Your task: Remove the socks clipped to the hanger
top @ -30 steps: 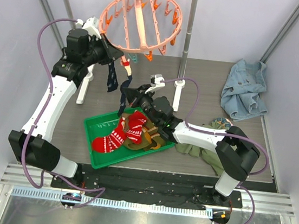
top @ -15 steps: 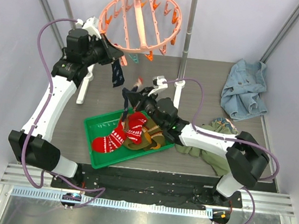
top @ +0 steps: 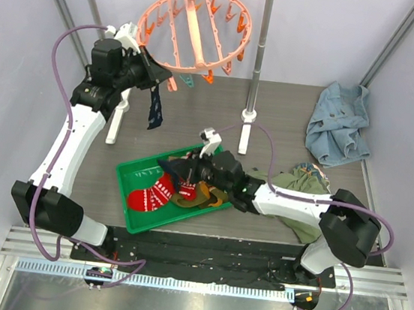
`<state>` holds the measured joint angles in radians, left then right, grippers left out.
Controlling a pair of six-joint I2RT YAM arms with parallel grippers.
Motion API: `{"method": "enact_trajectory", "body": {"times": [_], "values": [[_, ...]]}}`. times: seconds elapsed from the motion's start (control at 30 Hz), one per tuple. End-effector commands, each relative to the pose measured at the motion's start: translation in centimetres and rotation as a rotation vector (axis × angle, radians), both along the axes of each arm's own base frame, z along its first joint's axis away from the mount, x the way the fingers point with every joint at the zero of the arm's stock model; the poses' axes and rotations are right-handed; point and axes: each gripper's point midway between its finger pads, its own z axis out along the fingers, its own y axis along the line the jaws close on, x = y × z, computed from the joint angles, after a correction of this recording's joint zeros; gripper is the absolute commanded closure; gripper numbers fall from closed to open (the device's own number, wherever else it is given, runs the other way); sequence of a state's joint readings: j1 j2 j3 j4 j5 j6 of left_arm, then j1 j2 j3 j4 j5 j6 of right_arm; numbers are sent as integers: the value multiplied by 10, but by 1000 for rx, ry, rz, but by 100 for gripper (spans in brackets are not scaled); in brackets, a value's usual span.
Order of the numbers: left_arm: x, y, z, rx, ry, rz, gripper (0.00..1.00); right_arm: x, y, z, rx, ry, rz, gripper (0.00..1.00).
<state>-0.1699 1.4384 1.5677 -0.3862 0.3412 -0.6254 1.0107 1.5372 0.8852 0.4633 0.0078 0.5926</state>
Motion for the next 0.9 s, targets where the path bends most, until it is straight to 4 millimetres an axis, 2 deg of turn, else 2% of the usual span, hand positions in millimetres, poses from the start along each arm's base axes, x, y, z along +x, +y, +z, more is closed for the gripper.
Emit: {"method": "enact_trajectory", "body": {"times": [0.0, 0.07, 0.1, 0.13, 0.17, 0.33, 0.5, 0.53, 0.6, 0.63, 0.7, 0.77, 0.8, 0.87], "values": [[-11, -4, 31, -26, -68, -45, 100, -24, -7, -31, 65, 124, -24, 99], [-12, -7, 32, -29, -71, -62, 100, -24, -12, -46, 36, 179, -65, 93], [-13, -8, 33, -31, -73, -69, 100, -24, -12, -42, 32, 186, -68, 88], [-14, -9, 33, -30, -75, -76, 100, -26, -16, -49, -14, 200, -78, 75], [-15, -11, 35, -31, -78, -92, 100, -27, -19, -44, -29, 188, -89, 70], [-17, -13, 35, -21, -77, -119, 100, -19, -40, 9, -33, 104, -167, 49], [-19, -18, 42, -42, -84, -146, 100, -3, -53, 44, -9, -34, -241, 39], [-19, -19, 42, -48, -81, -151, 100, 3, -51, 56, 27, -83, -258, 38], [-19, -21, 42, -63, -81, -157, 100, 17, -54, 63, 40, -160, -316, 36], [-19, -22, 42, -66, -79, -160, 100, 23, -51, 82, 82, -246, -327, 32], [-19, -23, 41, -81, -76, -161, 100, 38, -46, 87, 67, -337, -370, 30], [-19, -24, 41, -94, -77, -163, 100, 52, -43, 116, 84, -465, -424, 28], [-19, -25, 40, -105, -70, -164, 100, 62, -35, 104, 41, -485, -442, 26], [-19, -26, 39, -114, -62, -170, 100, 79, -33, 120, 26, -570, -520, 24]]}}
